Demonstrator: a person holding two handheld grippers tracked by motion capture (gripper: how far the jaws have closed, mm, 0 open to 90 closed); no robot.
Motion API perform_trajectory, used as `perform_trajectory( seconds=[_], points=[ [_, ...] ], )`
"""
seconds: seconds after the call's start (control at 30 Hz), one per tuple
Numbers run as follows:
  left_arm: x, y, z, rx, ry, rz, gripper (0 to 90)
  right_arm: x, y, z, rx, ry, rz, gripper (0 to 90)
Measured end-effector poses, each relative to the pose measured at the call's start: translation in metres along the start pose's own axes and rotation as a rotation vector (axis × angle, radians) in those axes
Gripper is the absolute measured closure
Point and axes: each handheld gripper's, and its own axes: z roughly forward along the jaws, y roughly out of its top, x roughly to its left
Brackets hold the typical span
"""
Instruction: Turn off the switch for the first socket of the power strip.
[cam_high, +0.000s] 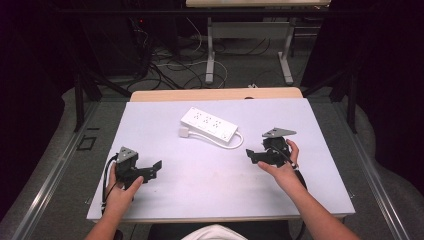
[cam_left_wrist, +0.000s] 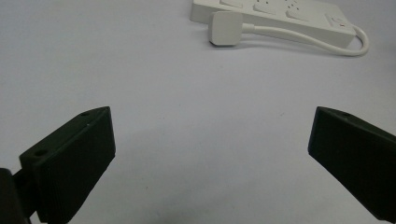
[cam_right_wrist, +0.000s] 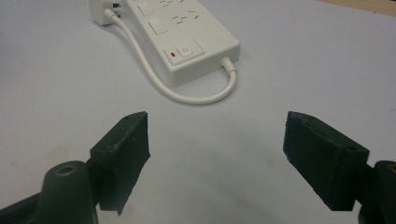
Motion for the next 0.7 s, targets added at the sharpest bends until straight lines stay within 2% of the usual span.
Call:
perform_trajectory(
  seconds=[0.47, 0.7],
  points=[
    [0.000, -0.001, 0.001, 0.001, -0.005, 0.002, 0.4, 0.005, 0.026, 0.006, 0.029, 0.014, -0.044, 22.8],
    [0.000, -0.001, 0.001, 0.005, -0.009, 0.003, 0.5, 0.010, 0.045, 0.009, 0.035, 0.029, -0.073, 24.4]
  ],
)
